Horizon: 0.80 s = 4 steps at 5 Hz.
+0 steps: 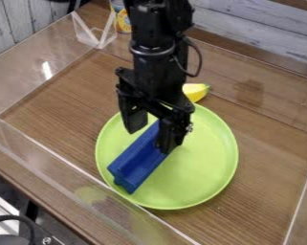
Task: Put the blue object in the green plate
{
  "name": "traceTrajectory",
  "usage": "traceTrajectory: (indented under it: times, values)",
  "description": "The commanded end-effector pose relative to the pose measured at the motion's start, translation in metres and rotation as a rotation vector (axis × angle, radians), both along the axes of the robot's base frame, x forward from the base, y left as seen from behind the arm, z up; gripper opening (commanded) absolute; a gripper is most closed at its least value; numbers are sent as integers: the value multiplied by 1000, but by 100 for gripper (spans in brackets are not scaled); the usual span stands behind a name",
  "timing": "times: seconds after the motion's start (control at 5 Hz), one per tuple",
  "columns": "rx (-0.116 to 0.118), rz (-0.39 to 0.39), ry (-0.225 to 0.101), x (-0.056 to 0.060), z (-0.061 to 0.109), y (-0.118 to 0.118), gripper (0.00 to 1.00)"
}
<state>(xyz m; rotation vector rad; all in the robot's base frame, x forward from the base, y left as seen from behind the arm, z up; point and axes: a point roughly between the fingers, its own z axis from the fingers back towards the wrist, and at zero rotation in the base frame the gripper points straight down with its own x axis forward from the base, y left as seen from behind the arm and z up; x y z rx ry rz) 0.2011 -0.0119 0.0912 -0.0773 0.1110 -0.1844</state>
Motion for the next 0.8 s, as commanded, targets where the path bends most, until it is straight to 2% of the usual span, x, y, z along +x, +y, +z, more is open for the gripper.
traceTrajectory:
  times: [0.0,0.2,0.4,0.6]
  values:
    - [-5,-1,-50,4,5,3,100]
    - [-7,-6,-53,3,3,3,0]
    - [-11,-2,-59,0,-2,3,100]
    - [-13,0,-62,-3,-6,2,100]
